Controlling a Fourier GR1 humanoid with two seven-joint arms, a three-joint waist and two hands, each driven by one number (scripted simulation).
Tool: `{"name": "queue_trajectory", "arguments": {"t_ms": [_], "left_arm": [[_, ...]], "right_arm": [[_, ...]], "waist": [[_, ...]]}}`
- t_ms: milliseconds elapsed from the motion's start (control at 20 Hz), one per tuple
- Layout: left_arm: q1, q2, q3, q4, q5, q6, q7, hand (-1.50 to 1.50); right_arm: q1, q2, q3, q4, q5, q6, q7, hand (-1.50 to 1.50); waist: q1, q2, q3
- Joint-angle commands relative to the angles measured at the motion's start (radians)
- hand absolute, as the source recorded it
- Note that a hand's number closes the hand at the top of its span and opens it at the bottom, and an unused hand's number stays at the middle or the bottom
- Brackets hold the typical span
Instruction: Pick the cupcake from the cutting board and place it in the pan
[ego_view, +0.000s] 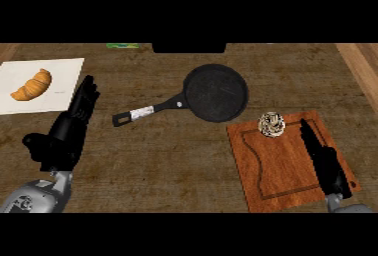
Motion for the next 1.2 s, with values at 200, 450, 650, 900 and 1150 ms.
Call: {"name": "queue_trajectory", "arguments": {"t_ms": [200,450,650,900,1150], "left_arm": [[-0.009,-0.03,0.043,0.023,0.074,-0.021,0.01,0.0],[-0.006,-0.032,0.105,0.064,0.162,-0.056,0.051,0.0],[0.021,-0.028,0.113,0.043,0.164,-0.069,0.046,0.0],[0.006,-0.043,0.111,0.08,0.161,-0.087,0.038,0.0],[0.007,-0.041,0.152,0.116,0.172,-0.127,0.003,0.0]], "right_arm": [[-0.353,-0.047,0.053,-0.171,-0.113,0.378,-0.059,1.5],[-0.435,-0.314,-0.01,-0.136,0.081,0.483,-0.314,1.5],[-0.422,-0.465,-0.08,0.016,0.126,0.61,-0.5,-1.5],[-0.552,-0.545,-0.039,0.089,0.292,0.664,-0.629,-1.5],[-0.732,-0.459,0.029,0.123,0.391,0.737,-0.554,-1.5]], "waist": [[0.121,0.013,0.022],[0.047,0.011,0.025],[0.041,0.009,0.025],[0.05,0.011,0.024],[0.047,0.009,0.022]]}}
